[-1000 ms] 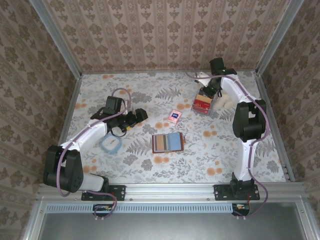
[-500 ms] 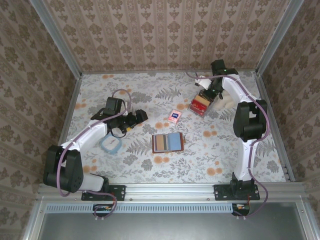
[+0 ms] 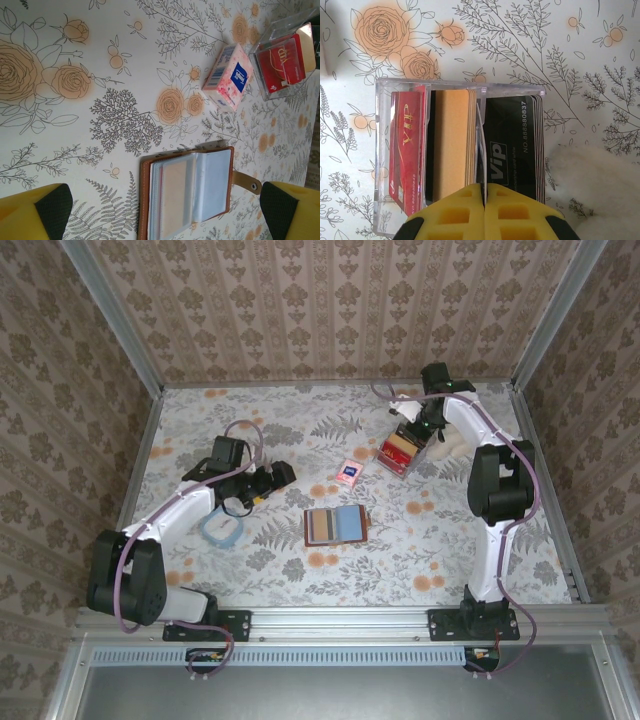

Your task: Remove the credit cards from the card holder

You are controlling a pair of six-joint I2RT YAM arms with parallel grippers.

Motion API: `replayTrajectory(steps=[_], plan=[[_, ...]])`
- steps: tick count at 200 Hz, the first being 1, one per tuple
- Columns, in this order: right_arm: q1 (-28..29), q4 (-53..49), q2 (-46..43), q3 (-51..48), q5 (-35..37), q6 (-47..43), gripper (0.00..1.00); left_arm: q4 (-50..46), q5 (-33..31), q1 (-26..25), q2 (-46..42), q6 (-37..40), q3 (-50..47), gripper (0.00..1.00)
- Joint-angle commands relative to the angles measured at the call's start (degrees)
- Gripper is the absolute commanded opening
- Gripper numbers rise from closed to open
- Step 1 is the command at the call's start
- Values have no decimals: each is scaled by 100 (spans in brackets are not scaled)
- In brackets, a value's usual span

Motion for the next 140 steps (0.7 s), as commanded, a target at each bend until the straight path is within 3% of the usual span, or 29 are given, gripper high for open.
replayTrajectory(steps=[1, 140], plan=[[26, 126, -256, -107, 265, 144, 5, 42, 80, 40, -111, -31, -48, 100], [87, 446, -444, -174, 335, 549, 30, 74, 106, 31, -129, -51, -90, 100]])
